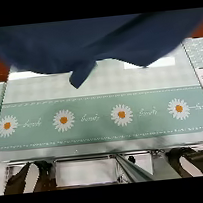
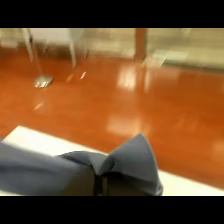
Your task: Fold the shirts.
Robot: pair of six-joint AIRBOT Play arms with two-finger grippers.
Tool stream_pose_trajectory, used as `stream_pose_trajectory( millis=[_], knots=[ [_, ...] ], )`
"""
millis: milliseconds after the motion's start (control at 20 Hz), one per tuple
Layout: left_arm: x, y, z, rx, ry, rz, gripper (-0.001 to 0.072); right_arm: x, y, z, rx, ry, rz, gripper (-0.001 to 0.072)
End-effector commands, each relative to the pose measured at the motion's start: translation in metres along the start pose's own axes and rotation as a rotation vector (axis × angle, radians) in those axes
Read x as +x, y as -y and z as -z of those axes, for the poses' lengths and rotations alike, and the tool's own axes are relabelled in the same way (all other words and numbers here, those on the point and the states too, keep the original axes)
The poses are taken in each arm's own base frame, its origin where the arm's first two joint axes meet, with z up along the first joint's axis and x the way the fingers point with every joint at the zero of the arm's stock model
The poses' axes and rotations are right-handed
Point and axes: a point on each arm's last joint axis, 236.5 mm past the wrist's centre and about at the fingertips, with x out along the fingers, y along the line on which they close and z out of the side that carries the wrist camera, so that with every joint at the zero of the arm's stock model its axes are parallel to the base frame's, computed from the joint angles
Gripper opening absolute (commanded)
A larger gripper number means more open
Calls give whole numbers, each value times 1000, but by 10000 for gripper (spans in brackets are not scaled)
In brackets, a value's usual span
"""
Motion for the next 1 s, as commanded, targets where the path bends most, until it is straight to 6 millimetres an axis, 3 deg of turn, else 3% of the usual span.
stream_pose_trajectory(
  millis=[0, 200, 350, 450, 600, 950],
  knots=[
    [-68, 12, -46, 201, 120, -219, 22, -70, -21, -6, -60, 80, 30, 32],
    [-116, 24, -57, 229, 166, -173, 21, -91, -30, 12, -62, 34, 25, 32],
    [-111, 21, -39, 185, 89, -110, 22, -85, -28, 35, -39, -61, 21, 32],
    [-92, 13, -12, 160, -20, -105, 22, -69, -26, 60, -1, -162, -3, 32],
    [-52, -10, 38, 113, -171, -117, 22, -28, -20, 112, 85, -343, -55, 32],
    [77, -79, 214, -85, -517, -142, 22, 96, 58, 267, 298, -611, 80, 30]
  ],
)
